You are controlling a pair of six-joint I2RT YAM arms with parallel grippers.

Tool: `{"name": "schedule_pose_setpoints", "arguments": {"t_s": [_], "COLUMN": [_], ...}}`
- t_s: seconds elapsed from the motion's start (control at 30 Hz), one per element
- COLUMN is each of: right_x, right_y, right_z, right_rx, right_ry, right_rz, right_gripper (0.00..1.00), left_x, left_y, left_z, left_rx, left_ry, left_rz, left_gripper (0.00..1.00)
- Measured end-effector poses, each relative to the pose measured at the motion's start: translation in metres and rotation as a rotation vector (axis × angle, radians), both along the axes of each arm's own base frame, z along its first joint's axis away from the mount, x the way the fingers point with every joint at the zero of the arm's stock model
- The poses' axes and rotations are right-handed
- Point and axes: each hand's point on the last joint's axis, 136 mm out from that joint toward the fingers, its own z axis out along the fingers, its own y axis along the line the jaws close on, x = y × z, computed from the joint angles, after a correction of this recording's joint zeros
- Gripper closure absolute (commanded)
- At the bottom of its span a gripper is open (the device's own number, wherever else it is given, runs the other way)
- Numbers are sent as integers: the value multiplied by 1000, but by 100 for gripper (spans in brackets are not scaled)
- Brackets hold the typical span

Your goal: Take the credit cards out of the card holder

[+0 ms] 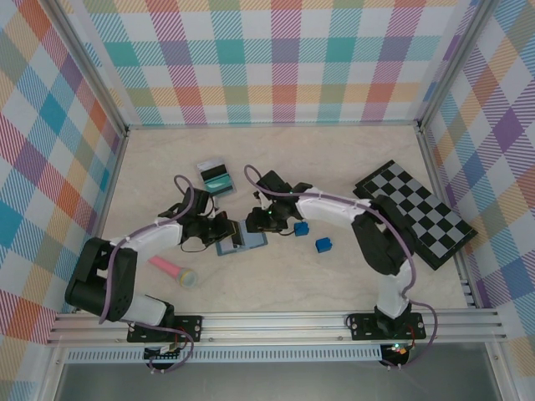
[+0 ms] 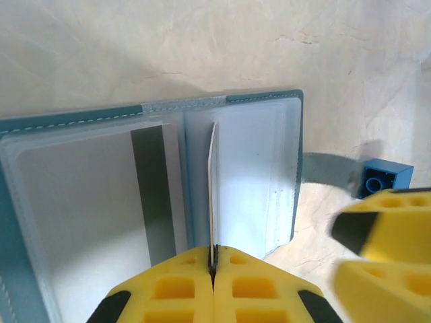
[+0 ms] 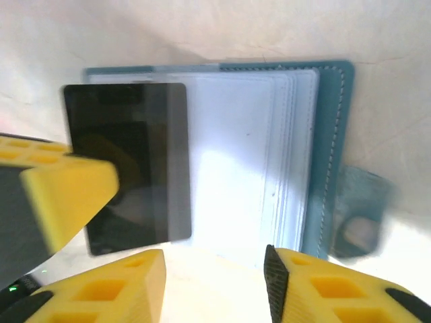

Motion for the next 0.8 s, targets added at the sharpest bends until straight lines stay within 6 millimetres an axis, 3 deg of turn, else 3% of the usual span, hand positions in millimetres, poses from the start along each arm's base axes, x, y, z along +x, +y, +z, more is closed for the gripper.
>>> {"name": "schedule_pose_setpoints", "arguments": {"t_s": [0.13, 0.23, 0.5, 0.67, 0.8], "right_x": [3, 2, -2, 2, 12], "right_y": [-3, -12, -38, -55, -66], "right_z": [41, 57, 49, 49, 49], "right_rx": [74, 91, 47, 36, 38], "right_ry": [-89, -134, -156, -165, -160], "right_rz": [-26, -54, -118, -160, -196], "right_gripper": [30, 21, 0, 0, 0], "left_x": [0, 5, 22, 43, 73], "left_y": [12, 22, 41, 48, 51], "left_z": [23, 45, 95, 138, 159], "left_rx": [84, 155, 338, 455, 548], "left_ry": [-39, -80, -190, -334, -432], "left_rz": [-18, -29, -115, -198, -262], "left_gripper": [100, 100, 100, 100, 100]}}
